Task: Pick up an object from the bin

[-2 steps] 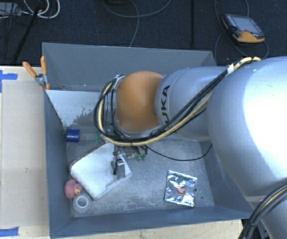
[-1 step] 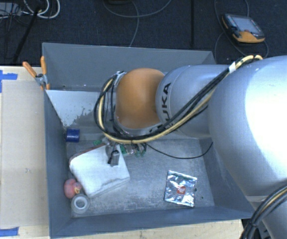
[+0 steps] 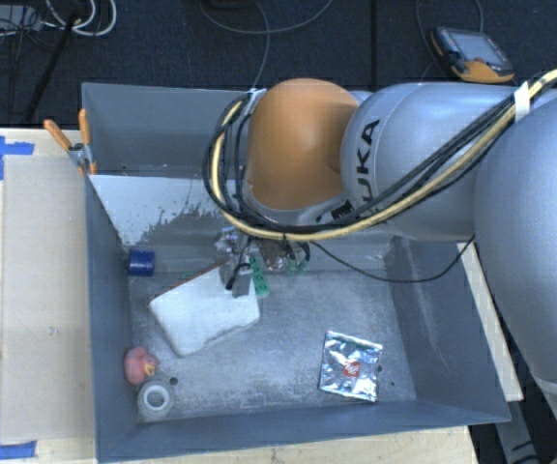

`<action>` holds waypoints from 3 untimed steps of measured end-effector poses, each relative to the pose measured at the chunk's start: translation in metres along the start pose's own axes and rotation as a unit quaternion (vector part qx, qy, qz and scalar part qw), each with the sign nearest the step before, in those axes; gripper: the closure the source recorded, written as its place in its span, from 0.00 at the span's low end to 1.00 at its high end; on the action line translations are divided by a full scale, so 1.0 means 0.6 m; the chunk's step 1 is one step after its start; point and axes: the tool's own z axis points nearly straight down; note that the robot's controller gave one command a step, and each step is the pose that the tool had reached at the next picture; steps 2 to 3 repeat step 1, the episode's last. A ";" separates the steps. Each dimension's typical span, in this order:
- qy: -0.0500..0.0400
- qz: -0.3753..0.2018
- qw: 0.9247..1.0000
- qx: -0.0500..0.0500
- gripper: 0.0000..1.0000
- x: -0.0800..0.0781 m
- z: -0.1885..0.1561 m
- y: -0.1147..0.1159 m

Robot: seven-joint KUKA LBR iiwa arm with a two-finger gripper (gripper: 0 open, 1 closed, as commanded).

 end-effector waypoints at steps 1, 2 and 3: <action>0.001 0.010 1.000 0.000 1.00 0.004 -0.082 0.018; 0.001 0.010 1.000 0.000 1.00 0.004 -0.082 0.018; 0.001 0.010 1.000 0.000 1.00 0.004 -0.082 0.018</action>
Offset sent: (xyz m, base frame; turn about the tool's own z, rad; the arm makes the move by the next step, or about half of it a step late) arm -0.0066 0.0094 0.0466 0.0206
